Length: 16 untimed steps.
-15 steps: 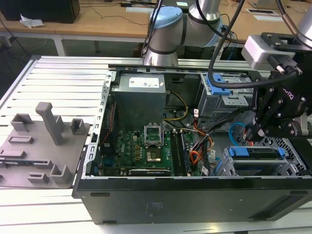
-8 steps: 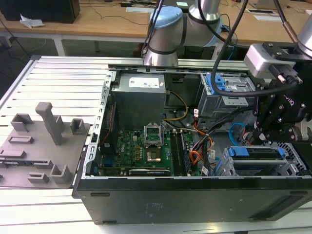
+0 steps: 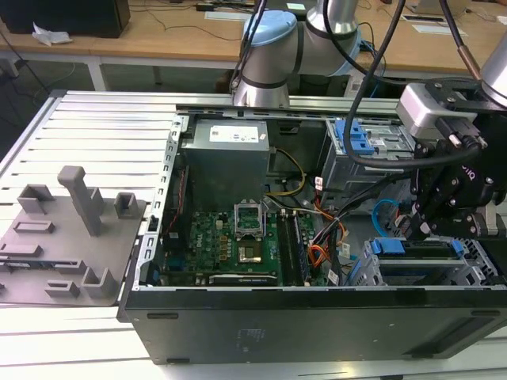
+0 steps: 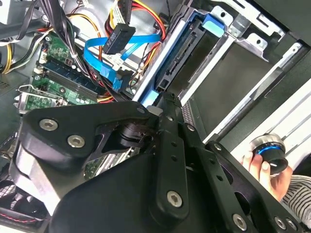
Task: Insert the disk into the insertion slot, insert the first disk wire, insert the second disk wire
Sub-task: 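Insert the disk into the insertion slot, then insert the first disk wire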
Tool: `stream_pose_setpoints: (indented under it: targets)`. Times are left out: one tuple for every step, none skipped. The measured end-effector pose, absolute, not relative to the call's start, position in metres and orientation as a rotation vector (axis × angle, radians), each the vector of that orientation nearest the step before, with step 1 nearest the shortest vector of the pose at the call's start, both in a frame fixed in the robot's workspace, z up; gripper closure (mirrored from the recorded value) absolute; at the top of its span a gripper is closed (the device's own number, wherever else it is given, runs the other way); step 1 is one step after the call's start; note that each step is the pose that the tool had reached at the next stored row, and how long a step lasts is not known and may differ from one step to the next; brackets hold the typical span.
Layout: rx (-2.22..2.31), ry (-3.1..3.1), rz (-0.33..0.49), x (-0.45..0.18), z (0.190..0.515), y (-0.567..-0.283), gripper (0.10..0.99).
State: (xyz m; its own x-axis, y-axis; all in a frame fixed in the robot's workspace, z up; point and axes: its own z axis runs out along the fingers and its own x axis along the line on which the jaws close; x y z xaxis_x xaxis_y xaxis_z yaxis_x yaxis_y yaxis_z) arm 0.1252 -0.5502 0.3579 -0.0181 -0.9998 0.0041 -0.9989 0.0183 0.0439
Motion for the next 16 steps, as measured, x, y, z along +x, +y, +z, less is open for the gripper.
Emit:
stream_pose_setpoints:
  targets:
    - [2.177,-2.217,-0.044,0.125,0.358,-0.550,0.980]
    - [2.177,-2.217,-0.044,0.125,0.358,-0.550,0.980]
    - [2.177,-2.217,-0.044,0.125,0.358,-0.550,0.980]
    - [2.177,-2.217,-0.044,0.125,0.358,-0.550,0.980]
    - [2.177,-2.217,-0.044,0.125,0.358,-0.550,0.980]
    - [2.177,-2.217,-0.044,0.125,0.358,-0.550,0.980]
    - [2.177,-2.217,-0.044,0.125,0.358,-0.550,0.980]
    - [2.178,-2.217,-0.045,0.126,0.358,-0.550,0.980]
    - [2.177,-2.217,-0.044,0.129,0.358,-0.550,0.980]
    - [2.177,-2.217,-0.044,0.136,0.358,-0.550,0.980]
    - [2.177,-2.217,-0.044,0.139,0.358,-0.550,0.980]
    - [2.177,-2.217,-0.044,0.141,0.358,-0.550,0.980]
    - [2.177,-2.217,-0.044,0.143,0.358,-0.550,0.980]
    - [2.177,-2.217,-0.044,0.147,0.358,-0.550,0.980]
    - [2.177,-2.217,-0.044,0.150,0.358,-0.550,0.980]
    - [2.177,-2.217,-0.044,0.153,0.358,-0.550,0.980]
